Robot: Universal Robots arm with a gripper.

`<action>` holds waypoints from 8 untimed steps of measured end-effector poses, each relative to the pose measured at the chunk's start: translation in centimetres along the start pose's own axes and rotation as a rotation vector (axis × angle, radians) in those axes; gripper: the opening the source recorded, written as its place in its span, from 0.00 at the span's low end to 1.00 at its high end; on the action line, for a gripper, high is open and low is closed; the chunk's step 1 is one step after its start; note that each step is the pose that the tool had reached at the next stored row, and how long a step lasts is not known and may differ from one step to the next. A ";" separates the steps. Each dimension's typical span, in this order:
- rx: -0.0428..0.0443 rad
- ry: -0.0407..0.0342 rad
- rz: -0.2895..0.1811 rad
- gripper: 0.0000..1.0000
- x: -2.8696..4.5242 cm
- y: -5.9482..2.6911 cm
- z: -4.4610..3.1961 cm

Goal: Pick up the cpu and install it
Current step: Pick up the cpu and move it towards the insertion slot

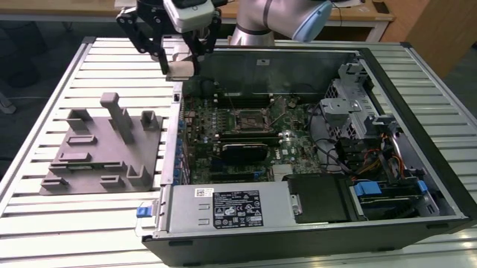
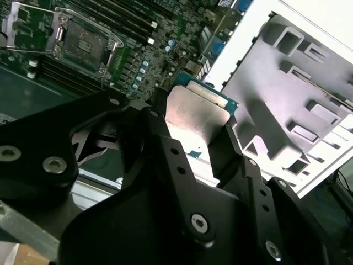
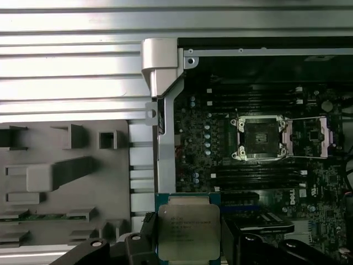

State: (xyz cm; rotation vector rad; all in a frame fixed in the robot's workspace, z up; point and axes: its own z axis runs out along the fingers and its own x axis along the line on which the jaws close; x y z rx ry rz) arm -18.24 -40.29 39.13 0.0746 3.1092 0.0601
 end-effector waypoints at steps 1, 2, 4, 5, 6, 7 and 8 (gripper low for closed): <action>-0.0001 -0.0001 0.000 0.54 -0.25 0.01 0.01; -0.0001 -0.0001 0.000 0.54 -0.52 0.03 0.02; -0.0001 -0.0001 0.000 0.54 -1.05 0.05 0.04; -0.0001 0.0000 0.000 0.54 -1.31 0.06 0.05; 0.0000 0.0000 0.000 0.54 -1.57 0.08 0.05; 0.0000 0.0000 0.000 0.54 -1.84 0.09 0.06; 0.0000 -0.0001 0.000 0.54 -2.10 0.10 0.07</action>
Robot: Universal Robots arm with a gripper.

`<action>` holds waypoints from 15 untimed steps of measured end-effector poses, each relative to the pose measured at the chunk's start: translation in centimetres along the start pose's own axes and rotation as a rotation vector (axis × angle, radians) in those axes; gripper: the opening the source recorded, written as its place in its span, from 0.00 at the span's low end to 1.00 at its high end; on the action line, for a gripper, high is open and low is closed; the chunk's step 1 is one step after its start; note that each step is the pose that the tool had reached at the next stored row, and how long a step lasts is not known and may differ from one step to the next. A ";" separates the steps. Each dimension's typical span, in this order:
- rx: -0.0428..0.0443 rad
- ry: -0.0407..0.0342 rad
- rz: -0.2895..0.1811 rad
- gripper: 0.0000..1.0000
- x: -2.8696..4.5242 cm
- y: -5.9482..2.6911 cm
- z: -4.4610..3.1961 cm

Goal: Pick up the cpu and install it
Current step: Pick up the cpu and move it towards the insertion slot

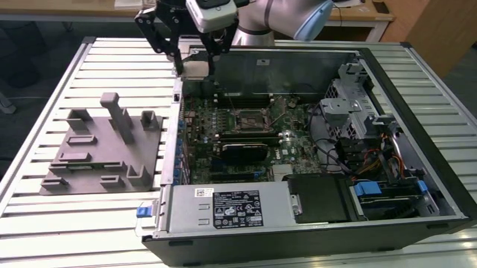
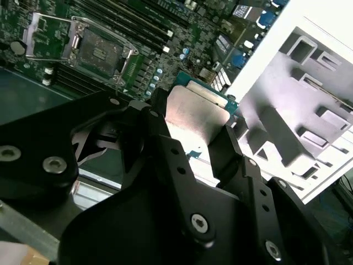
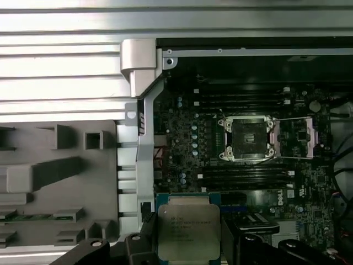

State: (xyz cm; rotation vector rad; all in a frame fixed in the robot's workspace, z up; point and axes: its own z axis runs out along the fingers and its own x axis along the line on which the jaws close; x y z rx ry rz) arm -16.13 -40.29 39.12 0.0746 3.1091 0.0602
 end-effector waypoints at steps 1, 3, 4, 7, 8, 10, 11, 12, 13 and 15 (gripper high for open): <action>0.0000 0.0000 0.000 0.54 -0.29 0.01 0.01; 0.0000 0.0001 0.000 0.54 -0.81 0.04 0.03; 0.0000 0.0000 0.000 0.54 -1.06 0.05 0.04; -0.0001 0.0000 0.000 0.54 -1.82 0.08 0.07; 0.0000 0.0000 0.000 0.54 -2.07 0.10 0.08; -0.0001 0.0000 0.000 0.54 -2.55 0.12 0.12; -0.0001 0.0000 0.000 0.54 -2.79 0.13 0.15; 0.0000 0.0000 0.000 0.54 -3.00 0.14 0.18; 0.0000 0.0001 0.000 0.54 -3.18 0.14 0.24; -0.0001 0.0000 0.000 0.54 -3.50 0.15 0.44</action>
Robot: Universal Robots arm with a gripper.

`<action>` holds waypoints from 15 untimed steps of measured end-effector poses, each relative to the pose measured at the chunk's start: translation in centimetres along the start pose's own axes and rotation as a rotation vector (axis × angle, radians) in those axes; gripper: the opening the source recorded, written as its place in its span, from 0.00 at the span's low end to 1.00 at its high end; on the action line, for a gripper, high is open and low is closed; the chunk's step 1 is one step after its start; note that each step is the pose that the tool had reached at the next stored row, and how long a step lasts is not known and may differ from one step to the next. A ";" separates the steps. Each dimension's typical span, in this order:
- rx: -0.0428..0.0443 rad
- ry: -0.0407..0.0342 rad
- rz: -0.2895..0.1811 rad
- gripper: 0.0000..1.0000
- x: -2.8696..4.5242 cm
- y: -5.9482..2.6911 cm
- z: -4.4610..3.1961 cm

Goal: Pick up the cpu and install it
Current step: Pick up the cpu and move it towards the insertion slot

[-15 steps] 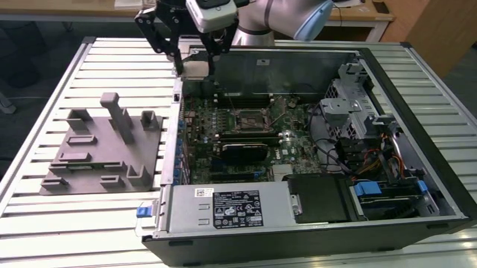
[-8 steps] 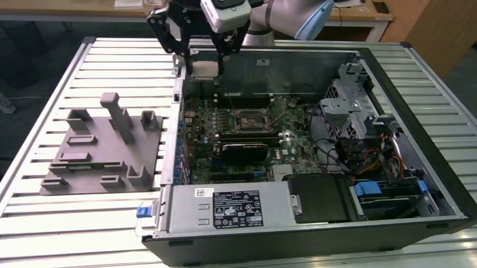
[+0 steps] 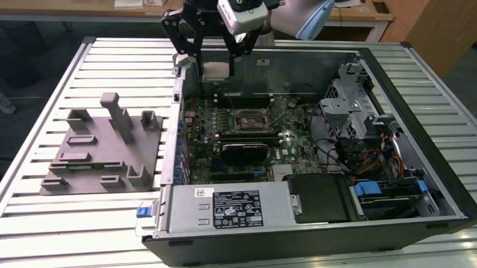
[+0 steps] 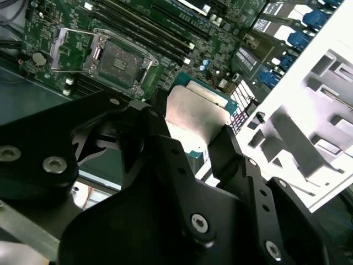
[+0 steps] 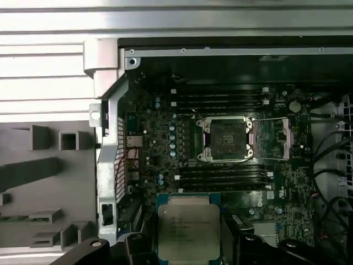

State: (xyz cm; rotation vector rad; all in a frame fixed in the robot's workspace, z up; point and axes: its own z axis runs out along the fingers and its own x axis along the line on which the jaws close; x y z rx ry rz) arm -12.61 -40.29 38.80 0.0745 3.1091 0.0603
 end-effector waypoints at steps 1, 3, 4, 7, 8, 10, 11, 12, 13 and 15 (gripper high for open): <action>0.0000 0.0000 0.000 0.54 -0.15 0.00 0.12; -0.0001 0.0000 0.000 0.54 -0.45 0.00 0.40; -0.0001 0.0000 0.000 0.54 -0.59 0.00 0.57; 0.0000 0.0002 0.000 0.54 -1.03 0.01 1.10; 0.0001 0.0003 0.000 0.54 -1.18 0.01 1.28; 0.0003 0.0005 0.000 0.54 -1.47 0.01 1.64; 0.0001 0.0004 0.000 0.54 -1.61 0.01 1.83; 0.0000 0.0003 0.000 0.54 -1.75 0.01 2.02; 0.0000 0.0004 0.000 0.54 -1.88 0.01 2.20; 0.0000 0.0005 0.000 0.54 -2.16 0.01 2.59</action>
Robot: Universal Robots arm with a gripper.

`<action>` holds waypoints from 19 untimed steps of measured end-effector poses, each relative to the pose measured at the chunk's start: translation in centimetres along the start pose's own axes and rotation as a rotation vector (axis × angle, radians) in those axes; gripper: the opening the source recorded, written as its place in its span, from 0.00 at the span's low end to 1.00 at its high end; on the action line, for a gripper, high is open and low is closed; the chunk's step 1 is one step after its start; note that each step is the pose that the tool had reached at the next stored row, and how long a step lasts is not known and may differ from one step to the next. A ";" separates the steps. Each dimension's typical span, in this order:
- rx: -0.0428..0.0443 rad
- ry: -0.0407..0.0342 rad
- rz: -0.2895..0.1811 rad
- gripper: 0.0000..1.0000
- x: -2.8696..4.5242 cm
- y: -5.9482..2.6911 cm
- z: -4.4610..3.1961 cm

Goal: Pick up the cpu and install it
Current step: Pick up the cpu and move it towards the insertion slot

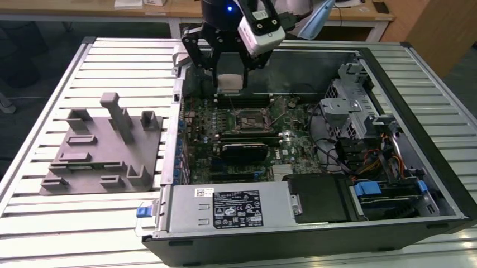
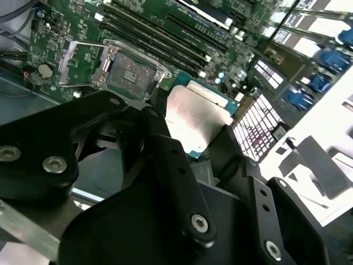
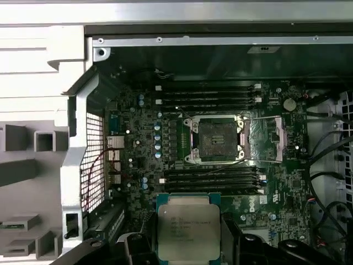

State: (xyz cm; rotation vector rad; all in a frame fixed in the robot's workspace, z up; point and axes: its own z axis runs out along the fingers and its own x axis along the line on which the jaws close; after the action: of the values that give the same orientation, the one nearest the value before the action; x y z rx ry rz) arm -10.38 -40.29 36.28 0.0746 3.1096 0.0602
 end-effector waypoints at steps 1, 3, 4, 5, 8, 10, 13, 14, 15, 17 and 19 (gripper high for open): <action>0.0000 0.0000 0.000 0.54 -0.13 0.00 0.18; 0.0000 0.0001 0.000 0.54 -0.38 0.00 0.55; 0.0000 0.0001 0.000 0.54 -0.51 0.00 0.74; 0.0000 0.0001 0.000 0.54 -0.64 0.00 0.92; 0.0000 0.0002 0.000 0.54 -1.03 0.02 1.47; 0.0001 0.0003 0.000 0.54 -1.30 0.04 1.81; 0.0001 0.0003 0.000 0.54 -1.73 0.09 2.35; 0.0000 0.0003 0.000 0.54 -1.88 0.10 2.53; 0.0000 0.0004 0.000 0.54 -2.03 0.12 2.71; 0.0002 0.0006 0.000 0.54 -2.34 0.16 3.05; 0.0000 0.0006 0.000 0.54 -2.65 0.24 3.41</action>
State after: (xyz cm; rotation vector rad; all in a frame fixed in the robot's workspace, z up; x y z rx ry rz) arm -7.62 -40.05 32.96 0.0745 3.1102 0.0602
